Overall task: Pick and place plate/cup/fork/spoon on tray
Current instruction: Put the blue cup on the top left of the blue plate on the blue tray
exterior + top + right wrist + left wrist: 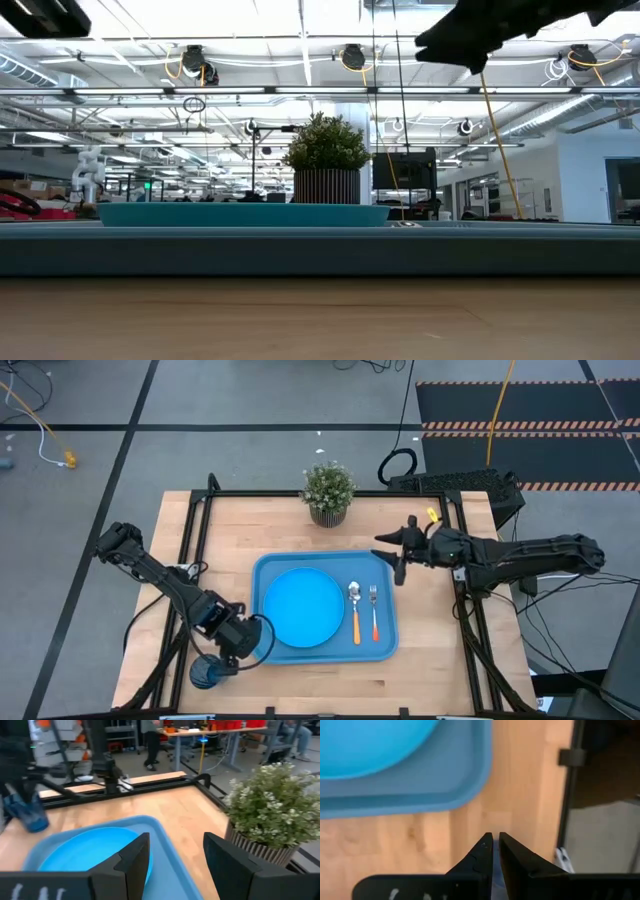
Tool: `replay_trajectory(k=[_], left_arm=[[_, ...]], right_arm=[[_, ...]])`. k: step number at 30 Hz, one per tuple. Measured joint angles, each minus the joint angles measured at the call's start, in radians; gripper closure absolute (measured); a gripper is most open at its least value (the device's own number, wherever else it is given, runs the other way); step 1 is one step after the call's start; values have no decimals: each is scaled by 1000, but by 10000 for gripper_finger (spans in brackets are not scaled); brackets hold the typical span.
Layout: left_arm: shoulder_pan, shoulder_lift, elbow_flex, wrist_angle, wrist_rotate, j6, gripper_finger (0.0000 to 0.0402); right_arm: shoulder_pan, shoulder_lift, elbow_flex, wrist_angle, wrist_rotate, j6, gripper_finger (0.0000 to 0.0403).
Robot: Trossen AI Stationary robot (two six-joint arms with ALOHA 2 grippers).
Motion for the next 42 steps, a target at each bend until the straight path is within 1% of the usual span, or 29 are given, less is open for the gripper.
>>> replay_trajectory(k=[3, 7, 10, 14, 16, 18, 20, 23, 27, 33, 38, 42], left_arm=[[-11, 0, 0, -6, -41, 31, 370], [-59, 0, 0, -87, -42, 96, 351], [-89, 0, -1, -150, -35, 89, 317], [-114, 0, -1, -169, -32, 60, 258], [-119, 0, -1, -169, -26, 59, 229], [-119, 0, -1, -169, -4, 54, 205], [-120, 0, -1, -164, 33, 45, 190], [-148, 0, -1, -163, 72, 9, 184], [-192, 0, -1, -153, 75, -42, 183], [-233, 0, -33, -153, -44, -76, 183], [-231, 0, -89, -124, -51, -95, 183], [-230, 0, -107, -106, -47, -97, 184]], right_arm=[[28, -17, 0, -30, -1, -2, 222], [62, -19, 0, -40, 0, -16, 222], [81, -19, 0, -50, 15, -25, 222], [93, -21, 0, -84, 72, -26, 222], [94, -21, 0, -101, 81, -12, 222], [94, -21, 0, -113, 82, 4, 222], [94, -21, 0, -123, 82, 18, 222], [94, -21, 0, -153, 82, 41, 222], [94, -21, 0, -164, 81, 65, 222], [108, -21, 0, -169, 80, 85, 222], [111, -21, 0, -169, 80, 85, 222], [110, -21, 0, -169, 80, 85, 222]])
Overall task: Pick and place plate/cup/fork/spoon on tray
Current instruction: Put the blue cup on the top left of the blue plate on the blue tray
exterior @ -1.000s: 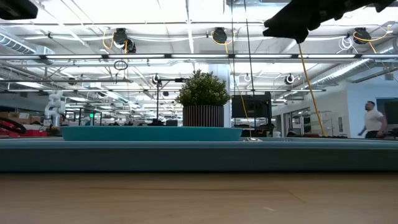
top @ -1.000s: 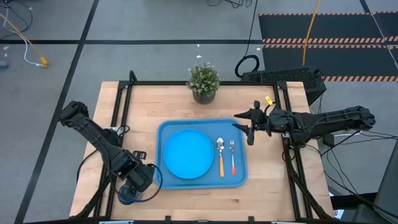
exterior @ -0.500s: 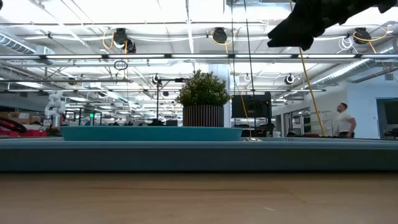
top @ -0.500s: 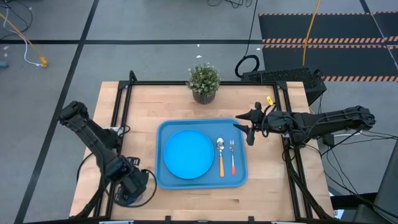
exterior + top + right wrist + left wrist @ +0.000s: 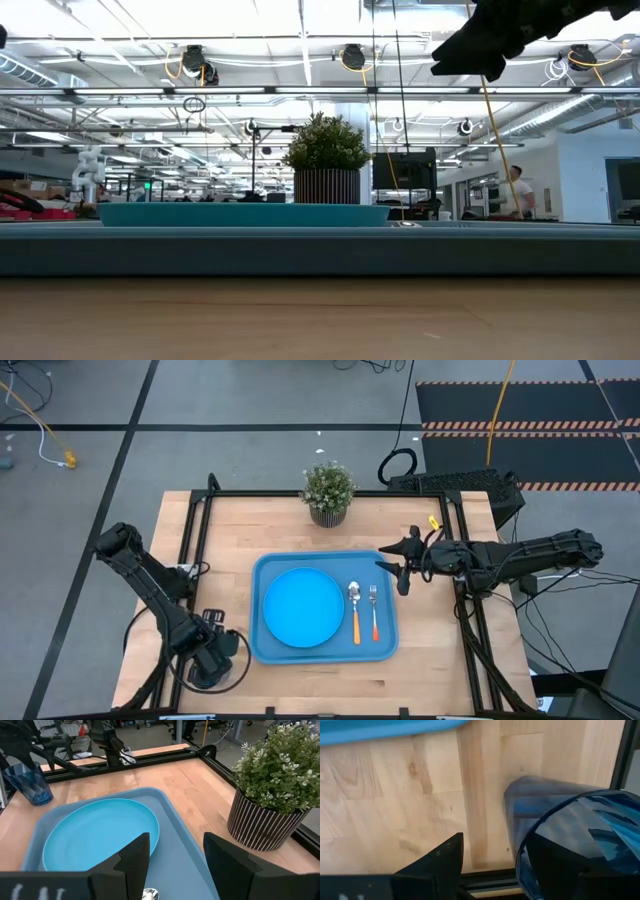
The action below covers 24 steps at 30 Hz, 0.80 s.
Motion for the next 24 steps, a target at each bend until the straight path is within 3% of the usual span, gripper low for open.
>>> replay_trajectory(k=[4, 12, 24], left_arm=[[-1, 0, -1, -4, 0, -52, 217], [-10, 0, -2, 22, 28, -136, 384], [29, 0, 1, 18, 65, -109, 390]], right_arm=[[0, 0, 0, 0, 0, 0, 222], [0, 0, 0, -2, 0, 11, 222], [0, 0, 0, -3, 1, 16, 222]])
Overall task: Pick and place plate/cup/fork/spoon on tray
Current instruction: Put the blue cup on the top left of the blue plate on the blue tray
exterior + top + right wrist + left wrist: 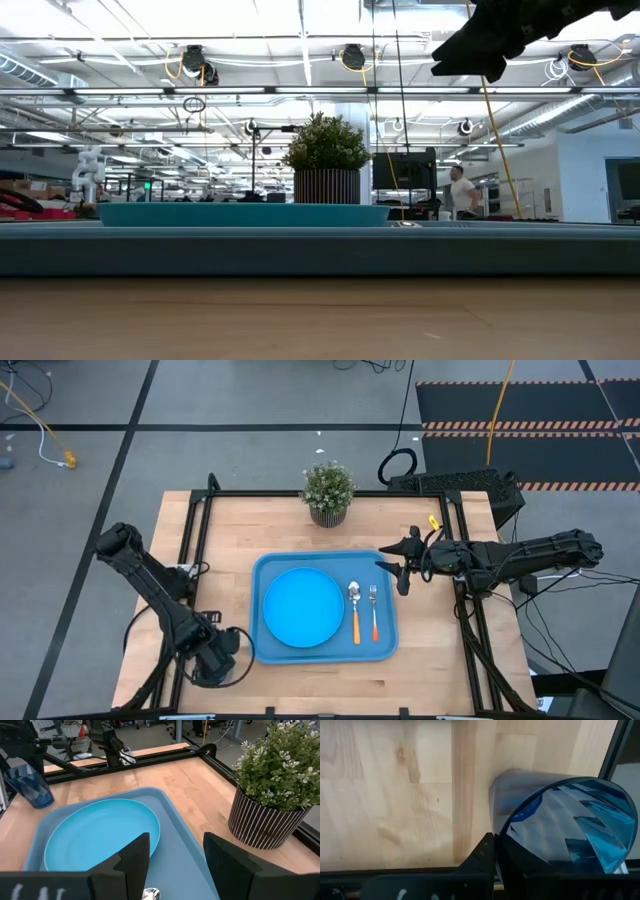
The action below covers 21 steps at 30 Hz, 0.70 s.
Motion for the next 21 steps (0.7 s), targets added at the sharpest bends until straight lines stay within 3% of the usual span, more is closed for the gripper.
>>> replay_trajectory(k=[6, 11, 21], left_arm=[[78, 0, 92, -47, 6, 14, 394], [173, 0, 214, -164, -96, 110, 393], [516, 0, 346, -169, -228, 121, 394]], right_arm=[[0, 0, 0, 0, 28, 11, 222], [-1, -1, 0, 0, 32, 13, 222], [0, -59, 0, 0, 32, 3, 222]])
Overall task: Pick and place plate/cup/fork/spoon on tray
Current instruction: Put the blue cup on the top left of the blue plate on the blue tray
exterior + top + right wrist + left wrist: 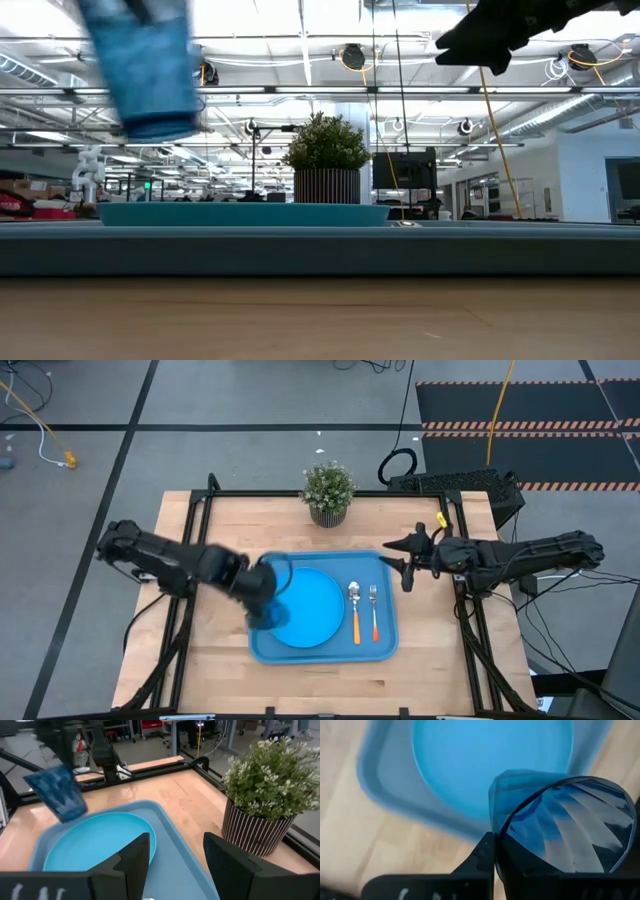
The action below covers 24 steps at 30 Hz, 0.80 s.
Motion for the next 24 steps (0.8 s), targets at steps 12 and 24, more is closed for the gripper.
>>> replay_trajectory(k=[12, 24], left_arm=[[302, 244, 295, 168, -41, 562, 394], [458, 599, 800, 11, -37, 843, 394]], right_arm=[[0, -33, 0, -21, 49, -29, 222], [-2, -93, 0, -123, 50, -25, 222]])
